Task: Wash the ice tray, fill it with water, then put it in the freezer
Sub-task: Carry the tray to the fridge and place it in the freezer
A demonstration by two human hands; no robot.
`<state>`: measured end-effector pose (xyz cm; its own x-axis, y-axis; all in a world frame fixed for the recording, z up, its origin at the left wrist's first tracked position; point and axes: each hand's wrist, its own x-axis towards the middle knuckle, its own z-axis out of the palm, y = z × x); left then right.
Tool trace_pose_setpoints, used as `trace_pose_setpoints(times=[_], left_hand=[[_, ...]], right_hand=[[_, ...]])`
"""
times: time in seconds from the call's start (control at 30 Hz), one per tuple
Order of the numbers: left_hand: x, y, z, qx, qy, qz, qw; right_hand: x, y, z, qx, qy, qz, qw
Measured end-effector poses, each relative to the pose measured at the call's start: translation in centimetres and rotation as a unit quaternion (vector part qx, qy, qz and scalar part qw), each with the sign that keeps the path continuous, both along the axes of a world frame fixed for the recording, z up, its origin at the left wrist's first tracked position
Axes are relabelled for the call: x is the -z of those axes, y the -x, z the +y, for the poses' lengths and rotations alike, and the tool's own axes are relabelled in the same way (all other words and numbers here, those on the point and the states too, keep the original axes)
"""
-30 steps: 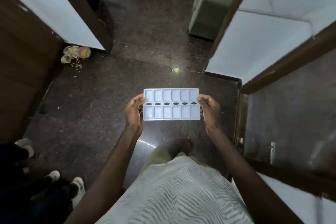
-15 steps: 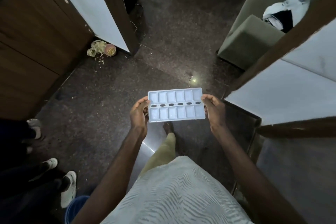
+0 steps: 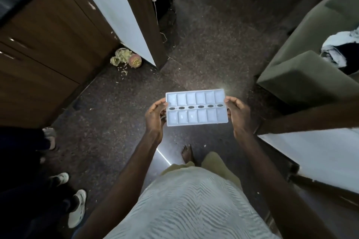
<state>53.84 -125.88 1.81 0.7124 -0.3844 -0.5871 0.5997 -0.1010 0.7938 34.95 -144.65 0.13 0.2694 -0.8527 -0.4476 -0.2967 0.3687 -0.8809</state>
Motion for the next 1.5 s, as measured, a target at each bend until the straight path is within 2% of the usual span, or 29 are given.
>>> trace_pose_setpoints(times=[0.43, 0.63, 0.83, 1.5], left_hand=[[0.2, -11.3, -11.9, -0.110, -0.008, -0.006, 0.994], [-0.5, -15.5, -20.7, -0.183, -0.011, 0.002, 0.983], [-1.2, -18.6, -29.1, -0.235, 0.019, 0.003, 0.972], [-1.1, -35.1, -51.6, -0.363, 0.052, 0.001, 0.930]], right_hand=[[0.5, -15.5, -15.3, -0.100, -0.007, -0.022, 0.995], [-0.9, -23.0, -25.6, -0.156, -0.031, -0.030, 0.987], [-2.1, -29.4, -35.3, -0.208, -0.011, -0.045, 0.977], [-3.3, -52.3, -59.4, -0.321, -0.014, -0.063, 0.945]])
